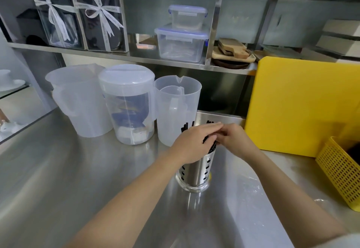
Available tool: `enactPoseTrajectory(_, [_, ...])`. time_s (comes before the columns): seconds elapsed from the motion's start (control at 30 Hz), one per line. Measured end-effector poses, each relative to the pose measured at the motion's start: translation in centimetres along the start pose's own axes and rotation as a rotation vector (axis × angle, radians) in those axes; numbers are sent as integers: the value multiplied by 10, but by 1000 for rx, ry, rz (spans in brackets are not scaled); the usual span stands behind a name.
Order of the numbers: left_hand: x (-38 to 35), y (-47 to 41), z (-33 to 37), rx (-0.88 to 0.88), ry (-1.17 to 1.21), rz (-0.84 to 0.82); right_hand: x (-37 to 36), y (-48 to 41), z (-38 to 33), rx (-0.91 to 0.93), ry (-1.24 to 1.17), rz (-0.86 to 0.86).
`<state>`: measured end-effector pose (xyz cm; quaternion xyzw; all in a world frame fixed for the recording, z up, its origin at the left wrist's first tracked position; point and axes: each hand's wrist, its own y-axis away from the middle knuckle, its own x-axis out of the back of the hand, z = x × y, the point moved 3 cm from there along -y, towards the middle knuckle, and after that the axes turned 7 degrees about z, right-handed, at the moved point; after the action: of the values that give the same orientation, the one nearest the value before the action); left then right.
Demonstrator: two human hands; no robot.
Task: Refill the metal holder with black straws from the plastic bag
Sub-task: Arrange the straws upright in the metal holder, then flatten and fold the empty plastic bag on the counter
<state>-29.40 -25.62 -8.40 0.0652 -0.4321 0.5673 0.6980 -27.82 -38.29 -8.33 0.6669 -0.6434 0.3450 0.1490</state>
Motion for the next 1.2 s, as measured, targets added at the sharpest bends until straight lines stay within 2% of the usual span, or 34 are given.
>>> enactPoseTrajectory(0.27, [-6, 2, 5, -67, -168, -76, 11, 8, 2, 1, 46, -8])
enactPoseTrajectory(0.47, [-7, 5, 47, -241, -202, 115, 62, 32, 12, -26, 39, 161])
enactPoseTrajectory(0.53, [-24, 14, 66, -294, -165, 138, 79, 51, 28, -88, 77, 220])
enactPoseTrajectory(0.6, [-52, 30, 78, -315, -142, 92, 89, 76, 53, -175, 130, 247])
enactPoseTrajectory(0.7, [-110, 61, 72, -218, -153, -141, 96, 124, 100, -344, 216, 272])
enactPoseTrajectory(0.9, [-183, 117, 41, -106, -319, -486, 100, 223, 192, -756, 440, 256])
enactPoseTrajectory(1.03, [-199, 137, 30, -43, -412, -571, 101, 271, 211, -1021, 503, 272])
enactPoseTrajectory(1.1, [-203, 142, 26, 17, -377, -573, 98, 287, 215, -1067, 467, 234])
enactPoseTrajectory(1.2, [-201, 141, 26, 166, -210, -467, 94, 298, 220, -1065, 432, 217])
